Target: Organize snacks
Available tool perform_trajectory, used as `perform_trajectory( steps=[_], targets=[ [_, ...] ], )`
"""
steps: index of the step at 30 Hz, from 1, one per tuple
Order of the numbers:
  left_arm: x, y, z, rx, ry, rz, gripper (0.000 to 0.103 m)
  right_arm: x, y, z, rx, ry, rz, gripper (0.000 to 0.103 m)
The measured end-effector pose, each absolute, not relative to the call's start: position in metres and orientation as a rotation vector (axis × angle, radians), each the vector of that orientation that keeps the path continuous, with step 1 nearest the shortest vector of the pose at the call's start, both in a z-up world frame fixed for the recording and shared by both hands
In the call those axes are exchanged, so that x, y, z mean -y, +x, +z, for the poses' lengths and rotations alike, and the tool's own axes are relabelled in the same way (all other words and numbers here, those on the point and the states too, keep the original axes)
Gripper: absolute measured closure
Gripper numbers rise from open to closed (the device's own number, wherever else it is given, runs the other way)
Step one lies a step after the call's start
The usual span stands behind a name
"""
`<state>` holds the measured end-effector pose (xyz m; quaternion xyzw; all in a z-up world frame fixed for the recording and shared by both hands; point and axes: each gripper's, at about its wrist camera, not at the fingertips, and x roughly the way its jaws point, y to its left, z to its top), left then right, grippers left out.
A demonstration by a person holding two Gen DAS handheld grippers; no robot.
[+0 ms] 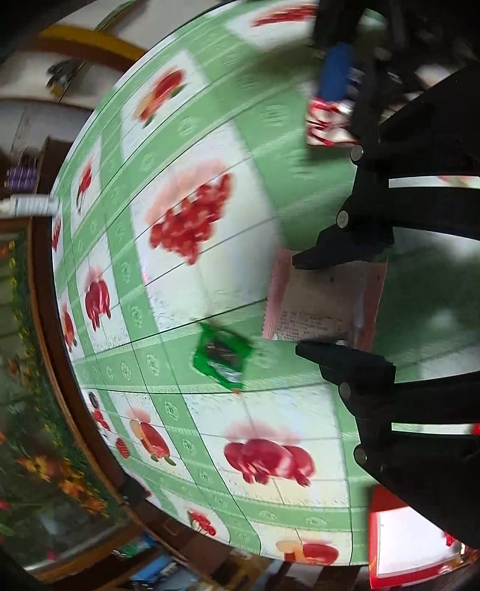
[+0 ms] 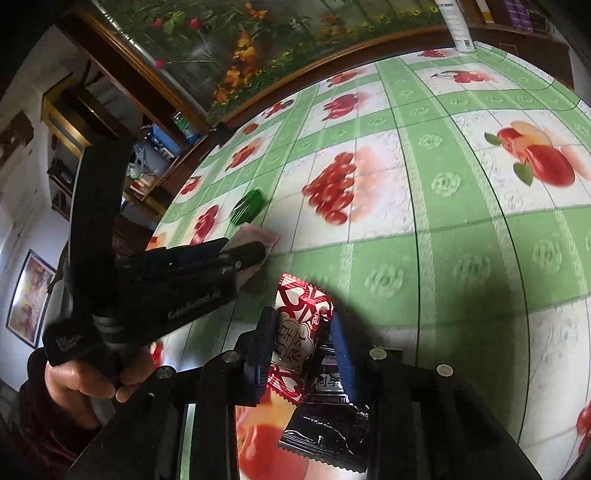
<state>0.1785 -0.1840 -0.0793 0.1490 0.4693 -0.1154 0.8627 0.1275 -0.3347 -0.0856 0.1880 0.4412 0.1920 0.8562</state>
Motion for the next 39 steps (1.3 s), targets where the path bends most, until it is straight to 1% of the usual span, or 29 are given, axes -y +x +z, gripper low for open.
perform_trajectory(
  steps=[1,2,3,4,5,9,10,12,14,15,16,17,18,19,20,22,23,27,28,29,30,31,36,39],
  targets=[
    [0.179,0.171,-0.079,-0.983,0.308,-0.248,0.064,0.332,0.122,-0.084,-0.919,0.370,0.396,0.064],
    [0.172,0.161,-0.079,-0.988,0.294,-0.255,0.064,0.331,0.117,-0.084,-0.911,0.353,0.396,0.057],
    [0.164,0.149,-0.079,-0.995,0.273,-0.267,0.065,0.328,0.110,-0.082,-0.900,0.331,0.398,0.052],
    [0.157,0.138,-0.078,-0.998,0.256,-0.278,0.065,0.325,0.102,-0.081,-0.887,0.317,0.402,0.045],
    [0.151,0.129,-0.079,-0.999,0.242,-0.285,0.065,0.323,0.095,-0.079,-0.875,0.306,0.407,0.043],
    [0.123,0.084,-0.079,-1.020,0.166,-0.313,0.065,0.309,0.082,-0.070,-0.841,0.240,0.434,0.043],
    [0.118,0.073,-0.078,-1.021,0.156,-0.315,0.065,0.305,0.082,-0.068,-0.836,0.221,0.427,0.042],
    [0.109,0.060,-0.078,-1.023,0.133,-0.311,0.065,0.297,0.092,-0.070,-0.873,0.207,0.377,0.037],
    [0.105,0.054,-0.079,-1.018,0.125,-0.302,0.064,0.291,0.104,-0.078,-0.937,0.221,0.329,0.035],
    [0.104,0.054,-0.079,-1.018,0.122,-0.296,0.062,0.286,0.108,-0.076,-0.915,0.213,0.299,0.035],
    [0.103,0.052,-0.080,-1.017,0.120,-0.290,0.057,0.281,0.112,-0.076,-0.926,0.200,0.288,0.034],
    [0.102,0.050,-0.080,-1.017,0.119,-0.283,0.051,0.271,0.114,-0.075,-0.929,0.155,0.255,0.040],
    [0.101,0.050,-0.081,-1.014,0.120,-0.276,0.048,0.264,0.115,-0.075,-0.940,0.123,0.227,0.048],
    [0.103,0.050,-0.082,-1.013,0.129,-0.272,0.036,0.258,0.115,-0.075,-0.942,0.085,0.204,0.068],
    [0.105,0.049,-0.086,-1.026,0.156,-0.268,0.015,0.247,0.112,-0.074,-0.946,0.026,0.194,0.071],
    [0.105,0.047,-0.090,-1.031,0.159,-0.270,0.005,0.236,0.104,-0.074,-0.943,-0.039,0.205,0.072],
    [0.104,0.045,-0.090,-1.025,0.158,-0.270,0.004,0.233,0.101,-0.074,-0.944,-0.054,0.203,0.072],
    [0.101,0.042,-0.090,-1.007,0.159,-0.284,0.007,0.235,0.082,-0.074,-0.956,-0.067,0.222,0.072],
    [0.100,0.041,-0.088,-0.991,0.158,-0.288,0.015,0.236,0.075,-0.073,-0.961,-0.080,0.228,0.072],
    [0.099,0.040,-0.087,-0.976,0.158,-0.293,0.031,0.236,0.073,-0.074,-0.963,-0.088,0.230,0.072],
    [0.098,0.039,-0.085,-0.966,0.155,-0.300,0.040,0.236,0.064,-0.074,-0.964,-0.106,0.234,0.072],
    [0.097,0.040,-0.083,-0.962,0.151,-0.303,0.055,0.236,0.061,-0.075,-0.964,-0.112,0.236,0.072],
    [0.096,0.037,-0.082,-0.950,0.150,-0.303,0.062,0.240,0.033,-0.077,-0.940,-0.118,0.236,0.069],
    [0.092,0.034,-0.080,-0.965,0.100,-0.337,0.062,0.240,0.023,-0.076,-0.931,-0.117,0.230,0.070]
  ],
)
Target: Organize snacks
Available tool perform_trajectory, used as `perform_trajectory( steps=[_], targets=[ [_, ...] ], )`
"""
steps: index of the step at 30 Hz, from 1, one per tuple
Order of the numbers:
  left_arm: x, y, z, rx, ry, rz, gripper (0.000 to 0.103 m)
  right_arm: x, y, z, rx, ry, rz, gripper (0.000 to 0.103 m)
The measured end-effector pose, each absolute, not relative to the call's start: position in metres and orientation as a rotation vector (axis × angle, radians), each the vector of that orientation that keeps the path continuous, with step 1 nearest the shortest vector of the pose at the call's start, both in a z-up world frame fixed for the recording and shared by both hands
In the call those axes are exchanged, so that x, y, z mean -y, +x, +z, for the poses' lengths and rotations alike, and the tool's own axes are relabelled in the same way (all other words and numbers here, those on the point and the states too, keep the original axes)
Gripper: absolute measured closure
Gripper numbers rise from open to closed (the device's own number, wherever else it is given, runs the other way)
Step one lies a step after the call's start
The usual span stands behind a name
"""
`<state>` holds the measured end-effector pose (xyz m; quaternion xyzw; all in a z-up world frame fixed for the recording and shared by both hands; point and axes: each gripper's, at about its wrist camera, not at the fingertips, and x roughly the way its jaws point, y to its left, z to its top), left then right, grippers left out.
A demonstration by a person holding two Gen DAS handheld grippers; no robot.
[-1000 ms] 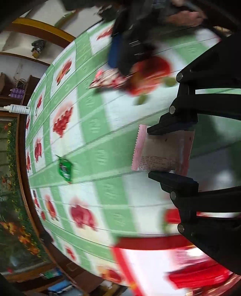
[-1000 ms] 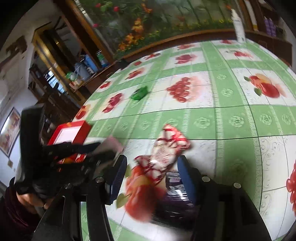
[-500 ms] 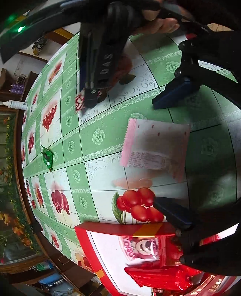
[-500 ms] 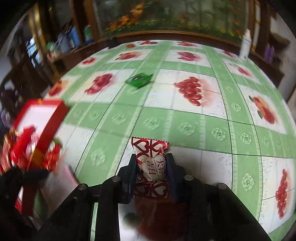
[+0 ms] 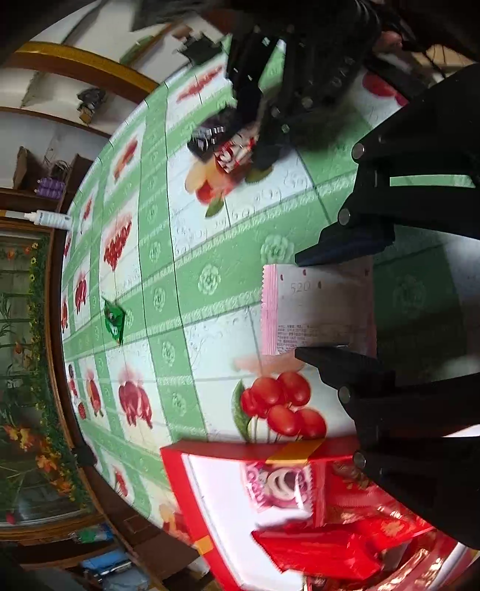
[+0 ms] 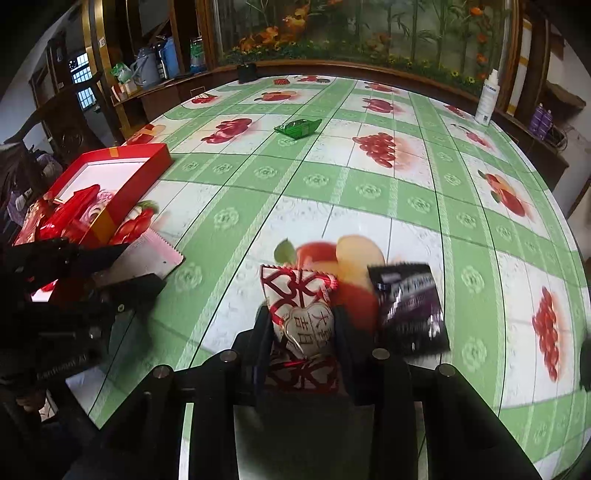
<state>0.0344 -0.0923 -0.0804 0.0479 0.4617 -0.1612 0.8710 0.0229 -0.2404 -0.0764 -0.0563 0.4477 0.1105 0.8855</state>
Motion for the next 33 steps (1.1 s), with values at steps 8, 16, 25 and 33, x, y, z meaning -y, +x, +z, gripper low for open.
perform_trajectory(
  steps=[8,16,25,33],
  targets=[
    [0.080,0.025,-0.078,-1.002,0.014,-0.372,0.063,0.256,0.014,-0.074,-0.914,0.073,0.294,0.074],
    [0.079,0.001,-0.062,-0.984,0.003,-0.454,0.063,0.264,0.016,-0.065,-0.916,0.323,0.445,0.074],
    [0.057,-0.020,-0.038,-0.904,0.006,-0.457,0.063,0.218,0.021,-0.045,-0.910,0.380,0.606,0.074],
    [-0.026,-0.018,-0.007,-0.772,-0.058,-0.233,0.063,0.134,0.048,-0.025,-0.914,0.295,0.716,0.074]
  ],
)
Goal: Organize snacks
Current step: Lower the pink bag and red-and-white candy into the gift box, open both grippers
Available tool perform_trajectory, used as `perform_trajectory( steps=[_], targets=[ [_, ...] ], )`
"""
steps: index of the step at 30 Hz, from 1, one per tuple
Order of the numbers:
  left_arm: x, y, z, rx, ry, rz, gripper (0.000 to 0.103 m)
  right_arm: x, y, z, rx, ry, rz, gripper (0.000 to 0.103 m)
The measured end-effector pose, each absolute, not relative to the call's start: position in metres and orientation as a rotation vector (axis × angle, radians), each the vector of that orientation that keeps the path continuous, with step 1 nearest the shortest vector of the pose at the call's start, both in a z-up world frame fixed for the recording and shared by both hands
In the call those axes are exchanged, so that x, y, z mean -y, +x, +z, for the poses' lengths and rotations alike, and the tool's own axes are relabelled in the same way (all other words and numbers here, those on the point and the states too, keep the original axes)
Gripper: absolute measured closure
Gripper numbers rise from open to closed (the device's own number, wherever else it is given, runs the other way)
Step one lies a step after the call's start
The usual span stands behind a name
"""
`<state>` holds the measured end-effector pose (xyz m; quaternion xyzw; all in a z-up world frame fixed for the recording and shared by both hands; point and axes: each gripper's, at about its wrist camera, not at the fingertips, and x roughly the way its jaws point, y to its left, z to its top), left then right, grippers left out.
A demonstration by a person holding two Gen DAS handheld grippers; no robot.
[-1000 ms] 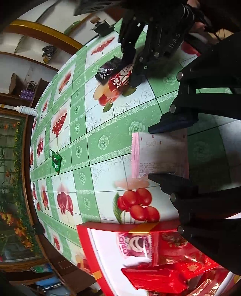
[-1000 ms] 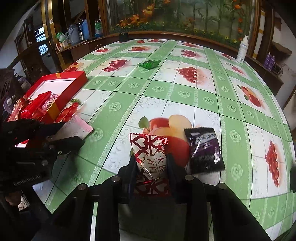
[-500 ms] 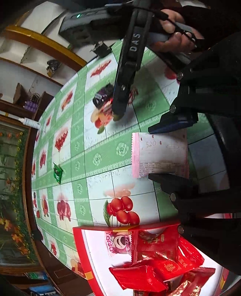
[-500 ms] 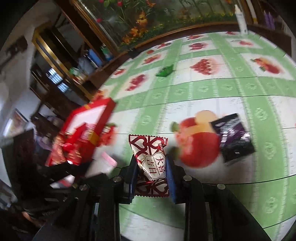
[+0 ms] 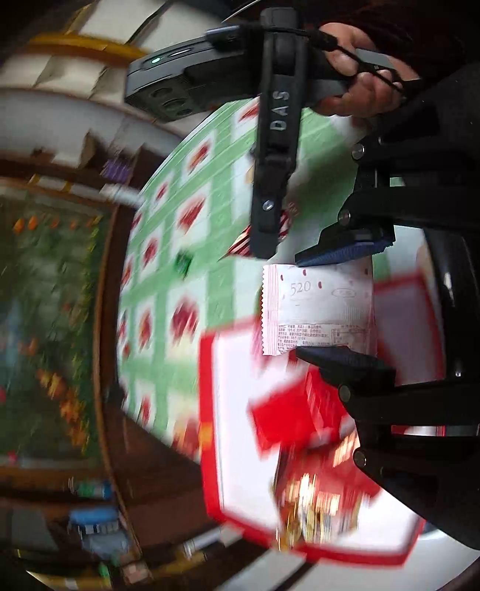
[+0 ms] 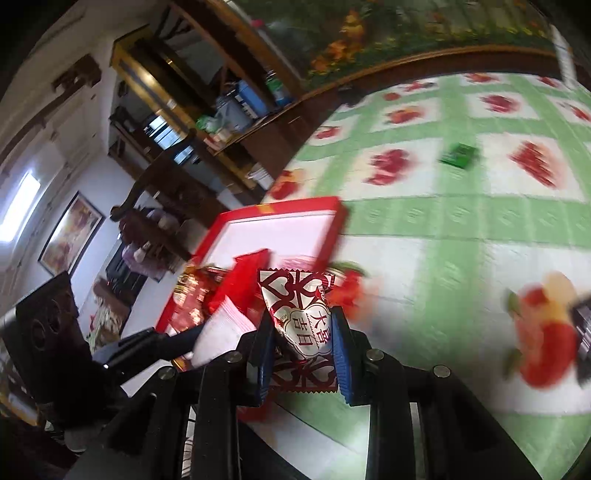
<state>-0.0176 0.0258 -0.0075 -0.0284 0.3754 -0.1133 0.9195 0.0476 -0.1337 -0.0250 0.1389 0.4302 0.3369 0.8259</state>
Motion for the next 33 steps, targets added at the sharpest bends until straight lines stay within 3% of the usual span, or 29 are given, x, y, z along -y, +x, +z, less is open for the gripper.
perform_trajectory(
  steps=[10,12,14,16,17,25,33],
  targets=[
    [-0.092,-0.012,-0.009,-0.727,-0.098,-0.002,0.062,0.043,0.061,0.005,-0.775,0.275,0.807,0.068],
    [-0.095,-0.013,-0.008,-0.715,-0.101,0.013,0.059,0.042,0.061,0.009,-0.743,0.298,0.821,0.052],
    [-0.095,-0.015,-0.007,-0.706,-0.101,0.025,0.041,0.050,0.058,0.012,-0.705,0.334,0.814,0.031],
    [-0.097,-0.015,-0.006,-0.693,-0.103,0.053,0.026,0.063,0.056,0.016,-0.660,0.352,0.804,0.031],
    [-0.096,-0.015,-0.006,-0.686,-0.104,0.063,0.025,0.070,0.055,0.017,-0.647,0.349,0.785,0.031],
    [-0.073,-0.013,-0.013,-0.722,-0.083,-0.034,0.025,0.188,0.041,-0.005,-0.637,0.273,0.403,0.030],
    [-0.032,0.000,-0.026,-0.797,-0.062,-0.138,0.025,0.319,0.001,-0.050,-0.823,0.450,0.178,0.030]
  ],
)
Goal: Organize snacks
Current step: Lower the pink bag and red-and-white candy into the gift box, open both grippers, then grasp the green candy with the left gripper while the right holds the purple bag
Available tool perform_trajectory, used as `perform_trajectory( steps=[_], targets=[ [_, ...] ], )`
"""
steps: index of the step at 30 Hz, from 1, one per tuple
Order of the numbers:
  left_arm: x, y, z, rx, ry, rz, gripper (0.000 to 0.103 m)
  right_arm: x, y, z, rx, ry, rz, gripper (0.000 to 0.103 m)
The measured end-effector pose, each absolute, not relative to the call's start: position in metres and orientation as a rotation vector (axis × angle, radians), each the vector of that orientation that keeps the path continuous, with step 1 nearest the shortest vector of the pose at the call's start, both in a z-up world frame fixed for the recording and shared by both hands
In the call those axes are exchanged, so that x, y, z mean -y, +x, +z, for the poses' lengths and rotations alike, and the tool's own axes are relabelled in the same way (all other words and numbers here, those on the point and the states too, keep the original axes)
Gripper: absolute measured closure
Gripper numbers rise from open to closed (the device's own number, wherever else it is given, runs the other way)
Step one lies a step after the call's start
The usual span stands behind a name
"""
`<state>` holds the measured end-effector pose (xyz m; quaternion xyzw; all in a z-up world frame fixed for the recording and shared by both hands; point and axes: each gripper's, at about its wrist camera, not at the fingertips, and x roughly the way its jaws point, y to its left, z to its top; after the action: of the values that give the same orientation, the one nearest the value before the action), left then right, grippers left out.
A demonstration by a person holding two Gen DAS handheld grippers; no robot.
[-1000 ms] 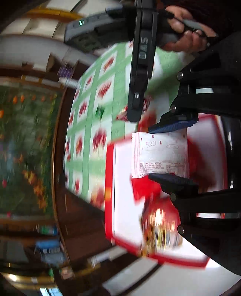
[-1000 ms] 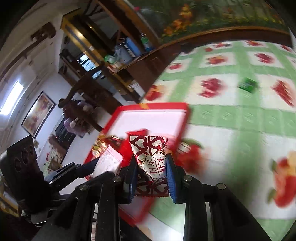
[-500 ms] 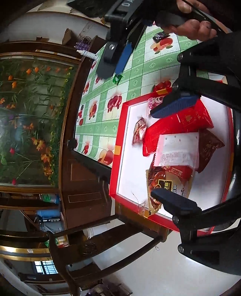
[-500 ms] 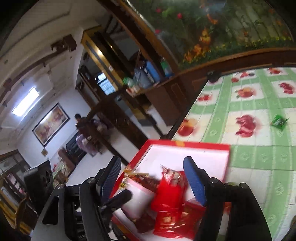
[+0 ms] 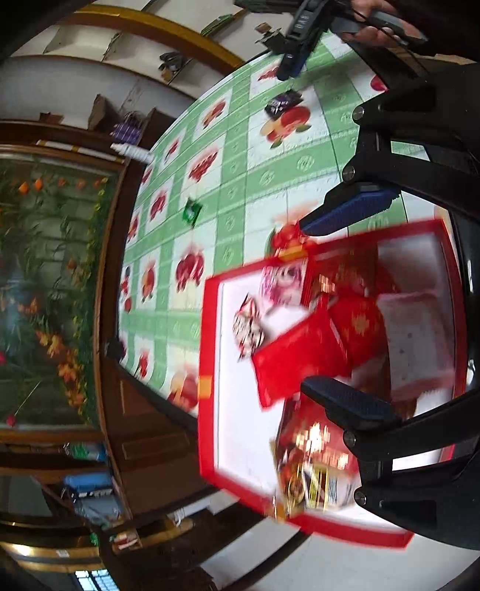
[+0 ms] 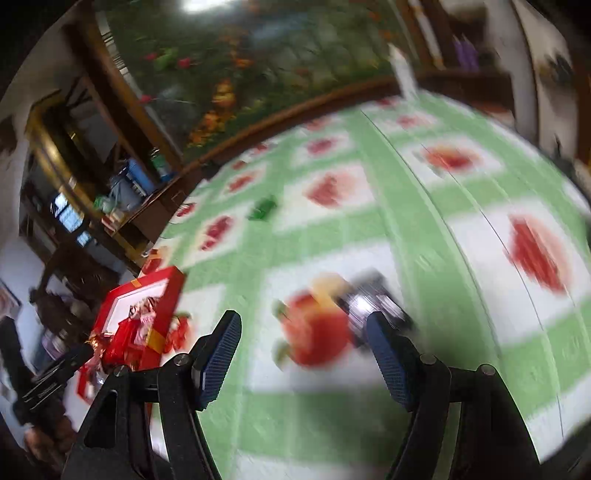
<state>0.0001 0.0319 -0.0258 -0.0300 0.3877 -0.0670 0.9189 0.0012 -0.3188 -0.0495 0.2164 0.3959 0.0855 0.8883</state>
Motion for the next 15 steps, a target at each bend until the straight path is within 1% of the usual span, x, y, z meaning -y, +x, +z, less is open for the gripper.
perform_trajectory(
  steps=[2,4,8,12,14,15],
  targets=[
    [-0.024,0.001,-0.027,-0.815,-0.064,-0.162,0.025,0.322,-0.003,-0.053,-0.823,0.419,0.162,0.030],
    [-0.019,-0.001,-0.027,-0.820,-0.052,-0.170,0.025,0.319,0.000,-0.052,-0.807,0.299,0.091,0.030],
    [-0.019,-0.006,-0.025,-0.820,-0.034,-0.164,0.025,0.312,0.015,-0.054,-0.801,0.181,0.120,0.030],
    [-0.017,-0.004,-0.024,-0.839,-0.029,-0.151,0.025,0.306,0.043,-0.068,-0.884,0.089,0.139,0.030],
    [-0.015,-0.001,-0.023,-0.845,-0.023,-0.156,0.025,0.304,0.051,-0.077,-0.938,0.091,0.170,0.034],
    [-0.013,0.001,-0.022,-0.847,-0.015,-0.156,0.025,0.299,0.052,-0.076,-0.921,0.043,0.144,0.038]
  ],
)
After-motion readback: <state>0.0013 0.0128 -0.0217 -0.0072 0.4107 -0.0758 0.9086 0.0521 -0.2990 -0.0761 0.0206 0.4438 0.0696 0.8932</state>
